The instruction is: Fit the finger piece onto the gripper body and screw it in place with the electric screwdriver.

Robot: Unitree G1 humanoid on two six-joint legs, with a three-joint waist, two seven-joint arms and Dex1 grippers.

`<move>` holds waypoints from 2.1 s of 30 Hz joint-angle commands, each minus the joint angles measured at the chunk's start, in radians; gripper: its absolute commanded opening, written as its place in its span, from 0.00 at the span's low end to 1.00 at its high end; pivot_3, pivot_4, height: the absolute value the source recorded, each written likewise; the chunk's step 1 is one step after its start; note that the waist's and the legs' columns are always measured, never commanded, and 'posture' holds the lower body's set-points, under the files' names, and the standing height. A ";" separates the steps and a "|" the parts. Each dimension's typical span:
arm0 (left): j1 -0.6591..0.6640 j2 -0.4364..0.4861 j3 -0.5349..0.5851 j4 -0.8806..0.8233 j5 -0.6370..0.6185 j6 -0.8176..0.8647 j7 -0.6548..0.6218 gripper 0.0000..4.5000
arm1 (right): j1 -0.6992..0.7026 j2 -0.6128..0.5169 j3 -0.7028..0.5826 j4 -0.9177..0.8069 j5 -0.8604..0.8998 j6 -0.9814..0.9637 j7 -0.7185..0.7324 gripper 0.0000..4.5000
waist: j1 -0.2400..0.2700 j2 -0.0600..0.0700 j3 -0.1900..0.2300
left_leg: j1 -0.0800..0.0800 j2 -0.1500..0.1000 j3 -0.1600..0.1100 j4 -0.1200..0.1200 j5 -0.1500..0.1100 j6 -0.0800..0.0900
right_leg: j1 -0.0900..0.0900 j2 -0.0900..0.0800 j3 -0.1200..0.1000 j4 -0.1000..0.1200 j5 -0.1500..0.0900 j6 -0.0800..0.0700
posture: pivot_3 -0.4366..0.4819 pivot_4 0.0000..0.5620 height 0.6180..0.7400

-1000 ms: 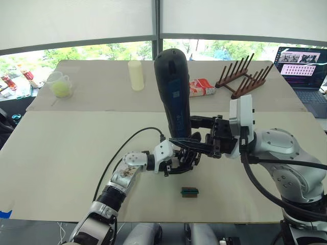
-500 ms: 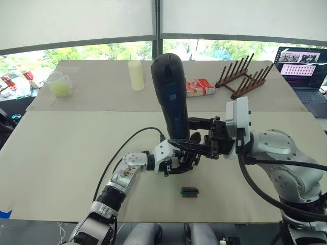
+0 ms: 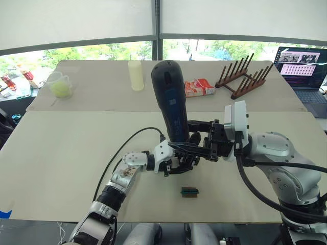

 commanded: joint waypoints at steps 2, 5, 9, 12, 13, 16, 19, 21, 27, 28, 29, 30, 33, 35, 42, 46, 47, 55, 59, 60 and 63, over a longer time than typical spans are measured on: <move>-0.002 0.001 0.001 -0.030 -0.010 -0.012 -0.004 0.51 | 0.030 0.019 -0.057 0.017 0.015 -0.040 -0.027 0.43 | 0.000 0.000 0.000 | 0.000 0.000 0.000 0.000 0.000 0.000 | 0.000 0.000 0.000 0.000 0.000 0.000 | 0.48 0.27 1.00; -0.010 0.004 0.001 -0.015 -0.008 -0.018 -0.008 0.51 | 0.071 0.043 -0.069 0.040 0.011 -0.067 -0.035 0.43 | 0.000 0.000 0.000 | 0.000 0.000 0.000 0.000 0.000 0.000 | 0.000 0.000 0.000 0.000 0.000 0.000 | 0.48 0.27 1.00; -0.019 0.006 -0.001 0.005 -0.002 -0.030 -0.012 0.51 | 0.117 0.074 -0.061 0.057 -0.007 -0.111 -0.045 0.43 | -0.001 0.000 0.000 | 0.003 0.000 0.000 -0.001 0.000 0.000 | 0.002 0.001 0.000 0.000 0.000 0.000 | 0.48 0.27 1.00; -0.025 0.003 -0.005 0.015 0.004 -0.036 -0.008 0.51 | 0.163 0.102 -0.037 0.072 -0.040 -0.156 -0.055 0.43 | 0.000 0.000 0.000 | 0.004 0.000 0.000 -0.002 0.000 0.000 | 0.002 0.001 0.001 0.000 0.000 0.000 | 0.48 0.27 1.00; -0.026 0.003 -0.006 0.015 0.004 -0.036 -0.008 0.51 | 0.174 0.108 -0.031 0.076 -0.050 -0.166 -0.058 0.43 | -0.001 0.000 0.000 | 0.004 0.000 0.000 -0.002 0.000 0.000 | 0.003 0.001 0.001 0.000 0.000 0.000 | 0.48 0.27 1.00; -0.029 0.003 -0.007 0.017 0.006 -0.038 -0.008 0.51 | 0.204 0.113 -0.013 0.094 -0.077 -0.194 -0.057 0.43 | 0.000 0.000 0.000 | 0.006 0.000 0.000 -0.002 0.000 0.000 | 0.004 0.002 0.001 0.000 0.000 0.000 | 0.48 0.27 1.00; -0.035 0.004 -0.006 0.025 0.008 -0.040 -0.008 0.51 | 0.228 0.097 -0.001 0.126 -0.098 -0.205 -0.053 0.43 | 0.000 0.000 -0.001 | 0.009 0.000 0.000 -0.003 0.000 0.000 | 0.006 0.003 0.001 0.000 0.000 0.000 | 0.48 0.27 1.00; -0.040 0.004 -0.004 0.031 0.009 -0.043 -0.006 0.51 | 0.235 0.081 0.002 0.146 -0.104 -0.188 -0.057 0.43 | 0.000 0.001 -0.001 | 0.012 0.000 0.000 -0.004 0.000 0.000 | 0.009 0.003 0.001 0.000 0.000 0.000 | 0.48 0.27 1.00; -0.050 0.004 -0.002 0.045 0.011 -0.049 -0.003 0.51 | 0.227 0.049 0.016 0.163 -0.073 -0.126 -0.062 0.43 | 0.001 0.000 -0.002 | 0.015 0.000 0.000 -0.004 0.000 0.000 | 0.013 0.003 0.001 -0.001 0.000 0.001 | 0.48 0.27 1.00; -0.052 0.004 -0.001 0.046 0.011 -0.049 -0.002 0.51 | 0.223 0.044 0.021 0.167 -0.065 -0.107 -0.066 0.43 | 0.001 0.000 -0.003 | 0.015 0.000 0.000 -0.004 0.000 0.000 | 0.013 0.003 0.001 -0.001 0.000 0.001 | 0.48 0.27 1.00; -0.053 0.003 -0.001 0.045 0.011 -0.047 0.001 0.51 | 0.221 0.041 0.027 0.176 -0.065 -0.100 -0.065 0.43 | 0.001 0.000 -0.003 | 0.015 0.000 0.000 -0.004 0.000 0.000 | 0.013 0.003 0.001 -0.001 0.000 0.001 | 0.48 0.27 1.00; -0.055 0.003 0.000 0.046 0.011 -0.046 0.002 0.51 | 0.219 0.038 0.032 0.183 -0.065 -0.097 -0.066 0.43 | 0.001 -0.001 -0.003 | 0.015 0.000 0.000 -0.004 0.000 0.000 | 0.013 0.003 0.001 -0.001 0.000 0.001 | 0.48 0.27 1.00; -0.058 0.002 0.001 0.049 0.012 -0.045 0.005 0.51 | 0.212 0.039 0.039 0.205 -0.079 -0.115 -0.068 0.43 | 0.002 -0.001 -0.005 | 0.015 0.000 0.000 -0.004 0.000 0.000 | 0.014 0.002 0.001 -0.001 0.000 0.001 | 0.48 0.27 1.00; -0.060 0.002 0.002 0.051 0.012 -0.044 0.006 0.51 | 0.204 0.042 0.039 0.217 -0.084 -0.121 -0.070 0.43 | 0.002 -0.003 -0.007 | 0.016 0.000 0.000 -0.004 0.000 0.000 | 0.014 0.003 0.001 -0.001 0.000 0.001 | 0.48 0.27 1.00; -0.060 0.003 0.003 0.055 0.012 -0.041 0.011 0.51 | 0.210 0.034 0.050 0.234 -0.102 -0.141 -0.058 0.43 | 0.002 -0.004 -0.009 | 0.021 0.000 0.000 -0.006 -0.002 0.002 | 0.020 0.003 0.001 -0.002 -0.002 0.002 | 0.48 0.27 1.00; -0.056 0.003 0.004 0.050 0.012 -0.039 0.013 0.51 | 0.213 0.046 0.043 0.240 -0.105 -0.164 -0.070 0.43 | 0.002 -0.005 -0.010 | 0.022 0.000 0.000 -0.006 -0.002 0.001 | 0.020 0.003 0.001 -0.002 -0.002 0.002 | 0.48 0.27 1.00; -0.055 0.004 0.004 0.049 0.012 -0.038 0.013 0.51 | 0.213 0.048 0.041 0.240 -0.102 -0.168 -0.071 0.43 | 0.002 -0.005 -0.010 | 0.022 0.000 0.000 -0.006 -0.002 0.001 | 0.020 0.003 0.001 -0.002 -0.002 0.002 | 0.48 0.27 1.00; -0.054 0.007 0.006 0.051 0.013 -0.042 0.014 0.51 | 0.243 -0.006 0.062 0.259 -0.177 -0.299 0.018 0.43 | 0.002 -0.005 -0.010 | 0.022 0.000 0.000 -0.006 -0.002 0.002 | 0.020 0.003 0.001 -0.002 -0.002 0.002 | 0.48 0.27 1.00; -0.053 0.008 0.006 0.052 0.013 -0.044 0.012 0.51 | 0.250 -0.017 0.084 0.256 -0.159 -0.295 0.029 0.43 | 0.002 -0.007 -0.011 | 0.023 0.000 0.000 -0.006 -0.002 0.002 | 0.022 0.003 0.001 -0.002 -0.002 0.003 | 0.48 0.27 1.00; -0.052 0.008 0.006 0.051 0.013 -0.045 0.011 0.51 | 0.247 -0.016 0.086 0.257 -0.154 -0.286 0.022 0.43 | 0.002 -0.007 -0.012 | 0.024 0.000 0.000 -0.007 -0.002 0.002 | 0.022 0.003 0.001 -0.002 -0.002 0.003 | 0.48 0.27 1.00; -0.051 0.009 0.005 0.052 0.013 -0.048 0.010 0.51 | 0.237 -0.012 0.086 0.263 -0.128 -0.244 -0.001 0.43 | 0.002 -0.008 -0.012 | 0.025 0.000 0.000 -0.007 -0.002 0.002 | 0.022 0.003 0.001 -0.002 -0.002 0.003 | 0.48 0.27 1.00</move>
